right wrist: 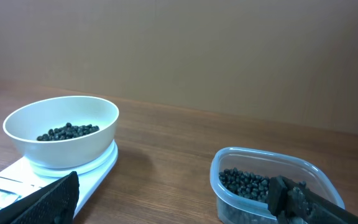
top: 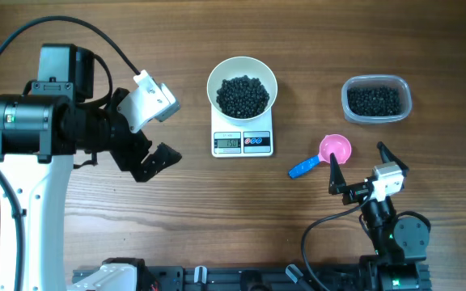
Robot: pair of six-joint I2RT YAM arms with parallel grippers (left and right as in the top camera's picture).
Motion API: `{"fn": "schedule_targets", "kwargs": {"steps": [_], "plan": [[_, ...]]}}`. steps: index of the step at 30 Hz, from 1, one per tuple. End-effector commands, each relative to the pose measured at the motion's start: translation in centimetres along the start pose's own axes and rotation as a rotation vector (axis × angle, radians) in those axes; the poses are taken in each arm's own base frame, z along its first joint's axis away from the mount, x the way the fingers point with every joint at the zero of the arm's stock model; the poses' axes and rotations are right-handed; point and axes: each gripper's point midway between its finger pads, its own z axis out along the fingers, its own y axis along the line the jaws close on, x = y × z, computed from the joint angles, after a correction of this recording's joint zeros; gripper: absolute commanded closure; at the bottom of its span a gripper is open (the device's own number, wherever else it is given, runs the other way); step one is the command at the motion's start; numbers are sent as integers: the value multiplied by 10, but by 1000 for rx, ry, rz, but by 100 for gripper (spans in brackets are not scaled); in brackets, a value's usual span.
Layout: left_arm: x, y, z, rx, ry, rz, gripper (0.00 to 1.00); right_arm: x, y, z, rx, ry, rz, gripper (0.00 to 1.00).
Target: Scoop item into bowl and weigh 150g on scale
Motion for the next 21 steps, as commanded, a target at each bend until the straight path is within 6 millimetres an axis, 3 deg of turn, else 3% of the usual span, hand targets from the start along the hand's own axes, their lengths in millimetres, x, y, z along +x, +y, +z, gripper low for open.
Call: {"fn": "schedule_targets", "kwargs": {"steps": [1, 16, 21], "plan": [[-2, 0, -5, -15, -13, 17, 0, -2, -2, -1, 13, -11, -5, 0], [-3, 0, -6, -17, -20, 15, 0, -2, -2, -1, 13, -11, -5, 0], [-12, 7, -16, -105, -74, -12, 0, -2, -2, -1, 13, -11, -5, 0]]}}
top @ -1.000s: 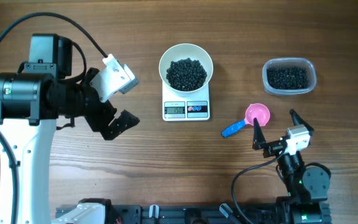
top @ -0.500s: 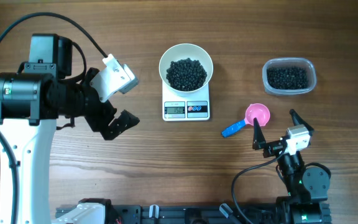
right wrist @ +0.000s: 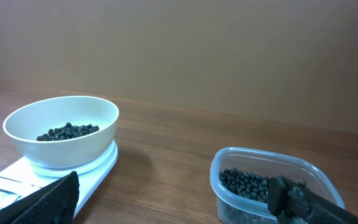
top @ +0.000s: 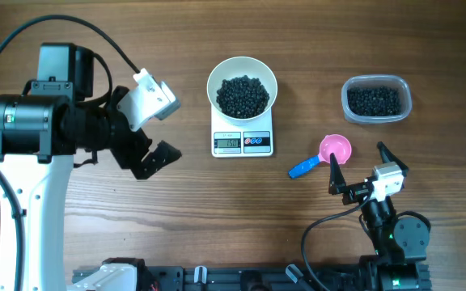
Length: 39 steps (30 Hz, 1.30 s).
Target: Scoop item into bowl and weigh 150g on scale
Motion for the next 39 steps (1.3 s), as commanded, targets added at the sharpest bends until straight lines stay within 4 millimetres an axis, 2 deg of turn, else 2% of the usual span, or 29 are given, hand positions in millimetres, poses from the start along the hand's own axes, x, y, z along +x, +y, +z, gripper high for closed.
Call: {"fn": "schedule_targets", "kwargs": {"steps": [1, 4, 10, 17, 21, 28, 34, 39], "plan": [[-8, 2, -18, -93, -67, -47, 0, -2, -2, -1, 13, -11, -5, 0], [-11, 6, -23, -166, -132, -137, 0, -2, -2, -1, 13, -11, -5, 0], [2, 9, -22, -317, -330, -318, 0, -2, -2, -1, 13, -11, -5, 0], [35, 16, -21, -481, -593, -578, 0, -2, -2, -1, 13, -11, -5, 0], [63, 19, -18, -570, -717, -693, 0, -2, -2, -1, 13, -11, -5, 0], [96, 1, -12, -612, -773, -696, 0, -2, -2, -1, 13, -11, -5, 0], [100, -5, -29, -655, -867, -700, 0, -2, -2, -1, 13, -11, -5, 0], [114, 0, -17, -686, -864, -713, 0, -2, -2, -1, 13, -11, -5, 0]]}}
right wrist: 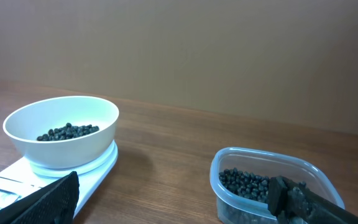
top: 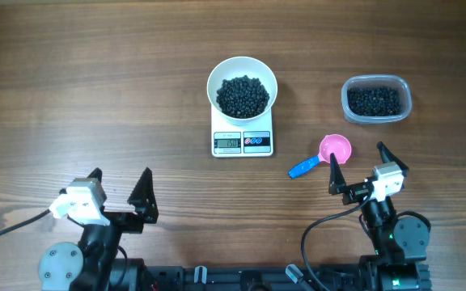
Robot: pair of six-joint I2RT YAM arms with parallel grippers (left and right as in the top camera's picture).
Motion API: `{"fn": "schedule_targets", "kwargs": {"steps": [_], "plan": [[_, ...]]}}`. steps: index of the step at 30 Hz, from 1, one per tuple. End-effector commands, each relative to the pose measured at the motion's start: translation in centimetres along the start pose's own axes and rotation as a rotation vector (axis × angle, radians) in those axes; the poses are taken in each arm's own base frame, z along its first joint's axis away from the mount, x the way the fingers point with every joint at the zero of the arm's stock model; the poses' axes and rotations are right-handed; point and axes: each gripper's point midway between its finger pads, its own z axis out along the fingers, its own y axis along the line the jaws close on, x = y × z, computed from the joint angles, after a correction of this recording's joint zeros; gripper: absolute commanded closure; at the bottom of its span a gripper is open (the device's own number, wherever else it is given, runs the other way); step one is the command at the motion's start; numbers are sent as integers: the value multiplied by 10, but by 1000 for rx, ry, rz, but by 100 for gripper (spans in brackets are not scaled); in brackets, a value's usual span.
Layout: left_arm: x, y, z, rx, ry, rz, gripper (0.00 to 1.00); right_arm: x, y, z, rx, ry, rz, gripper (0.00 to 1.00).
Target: Scoop item into bowl and weigh 150g on scale
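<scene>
A white bowl of small black beans sits on a white digital scale at the table's middle back; the right wrist view shows the bowl at left. A clear plastic tub of the same beans stands at the back right, also seen as the tub. A pink scoop with a blue handle lies on the wood between scale and tub. My right gripper rests open near the front right, just right of the scoop. My left gripper sits open at the front left, holding nothing.
Brown wooden table under everything. Both arm bases stand at the front edge. A plain tan wall backs the table in the right wrist view.
My left arm was raised over the table's left side, its gripper near the scale's left. Now it is folded down at the front left edge. The right arm and the objects are unchanged.
At both earlier moments my left arm stood extended over the left half of the table, gripper open and empty, with the scoop lying on the wood and beans in the bowl. Now that arm rests at the front left; nothing else has shifted.
</scene>
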Motion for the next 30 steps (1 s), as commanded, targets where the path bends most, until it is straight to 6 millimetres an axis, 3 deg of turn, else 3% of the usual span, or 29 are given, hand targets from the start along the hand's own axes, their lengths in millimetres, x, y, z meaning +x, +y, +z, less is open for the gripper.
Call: {"fn": "schedule_targets", "kwargs": {"steps": [1, 19, 30], "plan": [[17, 14, 7, -47, -8, -22, 0, -2, -2, 0, 13, -10, -5, 0], [37, 16, 37, 10, -82, 157, 0, -2, -2, 0, 13, -10, -5, 0], [74, 28, 65, 20, -71, 77, 0, -2, -2, 0, 13, -10, -5, 0]]}}
